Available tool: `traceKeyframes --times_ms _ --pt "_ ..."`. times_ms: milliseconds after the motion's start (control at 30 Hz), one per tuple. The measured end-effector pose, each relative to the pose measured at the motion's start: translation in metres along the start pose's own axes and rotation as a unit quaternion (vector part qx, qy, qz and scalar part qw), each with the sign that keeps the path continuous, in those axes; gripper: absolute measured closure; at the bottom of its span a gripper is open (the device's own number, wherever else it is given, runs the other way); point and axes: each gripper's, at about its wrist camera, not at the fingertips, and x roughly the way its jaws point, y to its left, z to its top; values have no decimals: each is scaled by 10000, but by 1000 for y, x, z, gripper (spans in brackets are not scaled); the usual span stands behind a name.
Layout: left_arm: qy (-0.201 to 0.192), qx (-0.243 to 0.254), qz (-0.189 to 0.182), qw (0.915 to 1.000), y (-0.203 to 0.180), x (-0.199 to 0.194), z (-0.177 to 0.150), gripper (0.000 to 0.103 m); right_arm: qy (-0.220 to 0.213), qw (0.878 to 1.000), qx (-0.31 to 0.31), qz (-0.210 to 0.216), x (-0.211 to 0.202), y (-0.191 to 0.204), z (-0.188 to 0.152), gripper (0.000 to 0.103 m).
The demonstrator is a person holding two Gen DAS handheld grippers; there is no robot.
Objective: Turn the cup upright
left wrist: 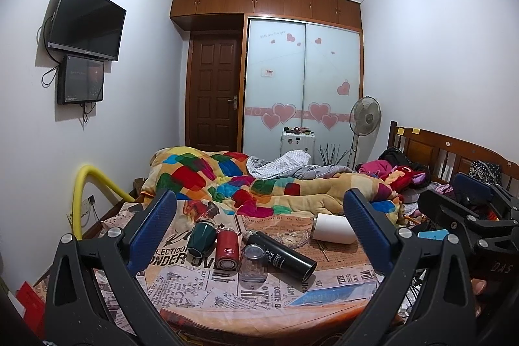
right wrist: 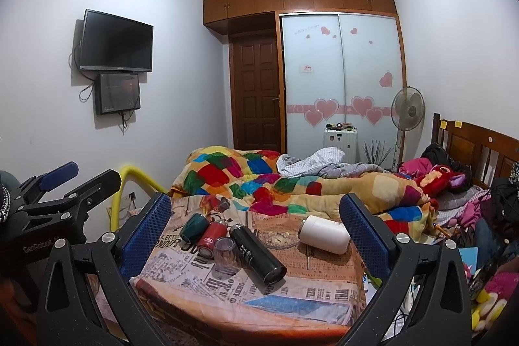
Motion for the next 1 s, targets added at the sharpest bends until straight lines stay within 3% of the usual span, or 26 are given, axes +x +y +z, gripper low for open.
traceKeyframes --times_ms 1000 --pt "6 -39 -19 10000 0 2 0 0 3 10000 -9 -6 -3 -2 -3 0"
